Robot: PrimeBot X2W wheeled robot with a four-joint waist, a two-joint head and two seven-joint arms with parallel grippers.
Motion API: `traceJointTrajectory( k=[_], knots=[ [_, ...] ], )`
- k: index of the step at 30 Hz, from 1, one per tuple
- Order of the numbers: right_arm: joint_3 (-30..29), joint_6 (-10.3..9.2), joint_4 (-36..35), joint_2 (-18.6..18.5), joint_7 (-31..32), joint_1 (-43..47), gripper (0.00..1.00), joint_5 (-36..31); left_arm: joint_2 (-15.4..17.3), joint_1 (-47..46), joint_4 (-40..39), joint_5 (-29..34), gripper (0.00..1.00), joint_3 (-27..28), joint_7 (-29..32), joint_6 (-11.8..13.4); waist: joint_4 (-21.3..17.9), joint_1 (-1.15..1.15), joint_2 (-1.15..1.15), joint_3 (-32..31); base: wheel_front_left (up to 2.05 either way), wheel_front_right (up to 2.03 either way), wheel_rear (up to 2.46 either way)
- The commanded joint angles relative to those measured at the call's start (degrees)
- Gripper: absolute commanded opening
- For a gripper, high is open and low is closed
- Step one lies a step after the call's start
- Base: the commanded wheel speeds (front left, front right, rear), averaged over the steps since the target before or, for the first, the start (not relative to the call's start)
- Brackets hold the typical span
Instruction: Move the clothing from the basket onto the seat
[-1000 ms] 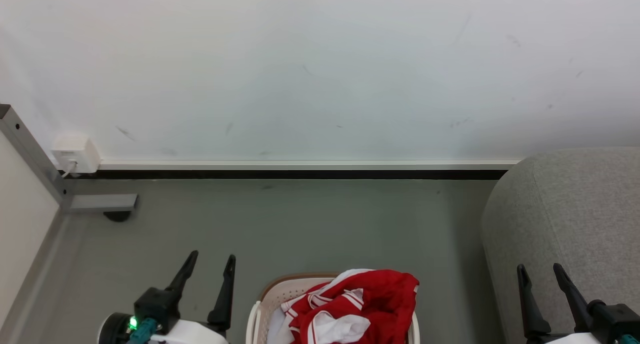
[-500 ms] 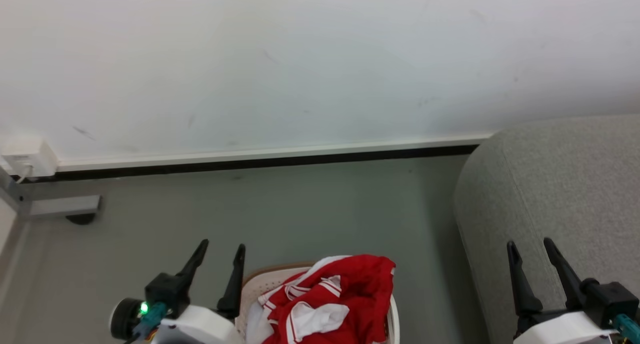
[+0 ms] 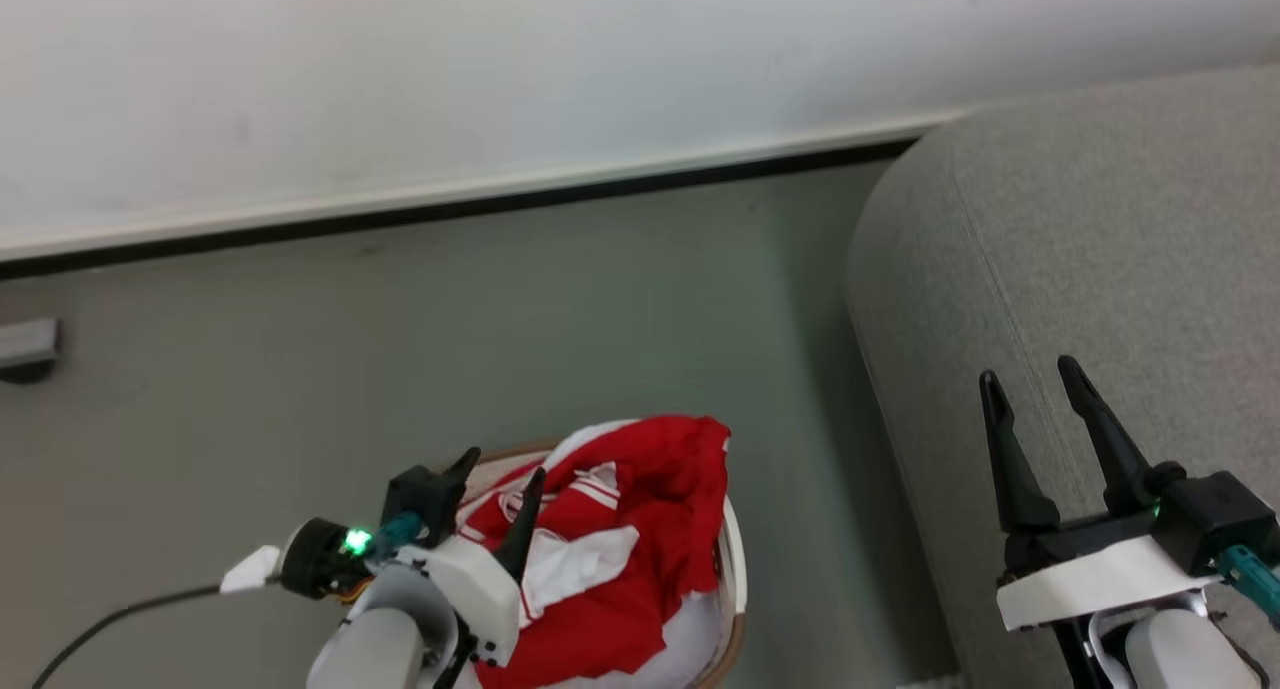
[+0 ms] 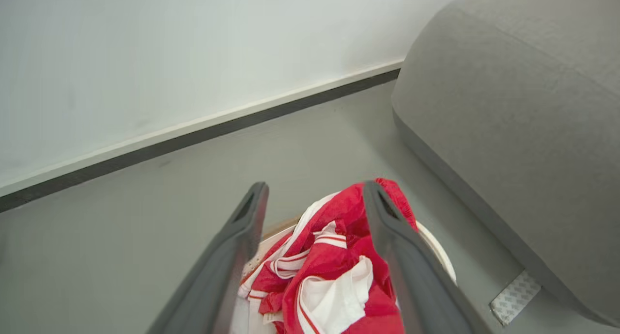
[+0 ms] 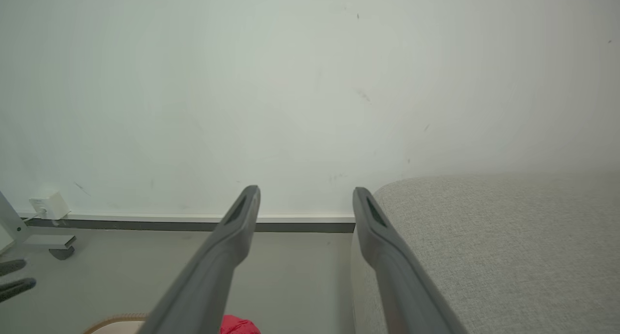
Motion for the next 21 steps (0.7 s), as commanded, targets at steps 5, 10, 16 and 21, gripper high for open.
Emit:
traceJointTrajectory(
  k=[5, 10, 16, 21],
  knots=[
    [0.47, -0.12, -1.6, 0.4, 0.03, -3.07, 1.0, 0.55, 0.08, -7.0, 10.64, 2.04, 1.0, -2.75, 2.96, 0.03, -3.01, -0.01, 0.0, 7.54, 0.0, 0.0, 0.0],
    [1.05, -0.12, -2.09, 0.66, 0.02, -4.05, 1.0, 1.27, -0.22, -9.48, 16.79, 3.21, 1.0, -5.93, 5.49, -0.18, -3.54, -0.01, 0.0, 10.04, 0.0, 0.0, 0.0],
    [2.18, -0.12, -2.46, 0.99, 0.02, -4.9, 1.0, 1.83, -0.47, -11.38, 23.05, 3.07, 1.0, -9.38, 7.49, -0.32, -4.13, -0.01, 0.0, 12.79, 0.0, 0.0, 0.0],
    [3.01, -0.12, -3.05, 0.88, 0.02, -6.26, 1.0, 1.94, -0.55, -13.27, 25.44, 3.5, 1.0, -11.35, 6.91, 0.35, -4.44, -0.01, 0.0, 15.79, 0.0, 0.0, 0.0]
  ],
)
